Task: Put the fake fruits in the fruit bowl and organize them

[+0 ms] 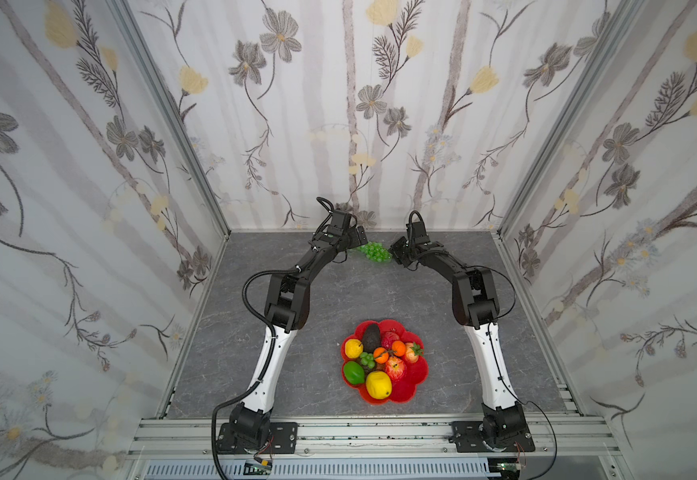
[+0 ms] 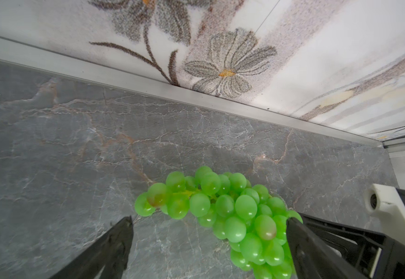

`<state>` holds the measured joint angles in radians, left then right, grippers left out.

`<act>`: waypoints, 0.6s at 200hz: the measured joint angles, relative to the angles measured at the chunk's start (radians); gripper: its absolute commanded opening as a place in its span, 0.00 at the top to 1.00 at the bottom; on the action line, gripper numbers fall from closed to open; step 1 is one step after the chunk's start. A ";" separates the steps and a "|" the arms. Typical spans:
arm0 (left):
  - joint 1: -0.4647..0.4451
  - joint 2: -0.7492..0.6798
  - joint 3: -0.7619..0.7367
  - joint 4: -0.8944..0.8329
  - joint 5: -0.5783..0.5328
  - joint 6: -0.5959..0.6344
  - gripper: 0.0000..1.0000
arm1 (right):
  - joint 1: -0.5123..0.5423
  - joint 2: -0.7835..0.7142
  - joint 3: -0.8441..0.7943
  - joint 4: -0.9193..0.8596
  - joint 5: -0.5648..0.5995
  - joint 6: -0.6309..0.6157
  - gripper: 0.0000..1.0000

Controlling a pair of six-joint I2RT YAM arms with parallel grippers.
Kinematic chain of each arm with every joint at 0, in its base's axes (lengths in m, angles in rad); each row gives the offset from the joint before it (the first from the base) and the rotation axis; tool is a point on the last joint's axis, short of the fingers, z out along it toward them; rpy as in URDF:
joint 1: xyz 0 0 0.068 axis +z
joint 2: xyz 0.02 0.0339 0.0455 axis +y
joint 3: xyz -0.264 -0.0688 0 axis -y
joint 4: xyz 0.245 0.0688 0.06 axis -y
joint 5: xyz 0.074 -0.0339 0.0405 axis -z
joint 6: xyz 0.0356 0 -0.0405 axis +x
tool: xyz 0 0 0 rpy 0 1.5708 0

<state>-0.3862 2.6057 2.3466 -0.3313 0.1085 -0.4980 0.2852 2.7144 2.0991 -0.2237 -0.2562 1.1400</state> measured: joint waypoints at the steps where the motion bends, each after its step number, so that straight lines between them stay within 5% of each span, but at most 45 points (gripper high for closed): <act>1: 0.000 0.001 0.001 0.000 0.000 0.000 0.00 | 0.000 0.000 0.000 0.000 0.000 0.001 0.76; 82: 0.000 0.033 0.017 -0.018 0.039 0.000 0.00 | 0.000 0.000 0.000 0.003 0.000 0.005 1.00; 120: -0.001 -0.010 -0.045 -0.015 0.042 0.000 0.00 | 0.002 0.000 -0.001 0.003 0.000 0.003 1.00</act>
<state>-0.3874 2.5958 2.3016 -0.3466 0.1509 -0.4984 0.2867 2.7148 2.0979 -0.2203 -0.2558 1.1427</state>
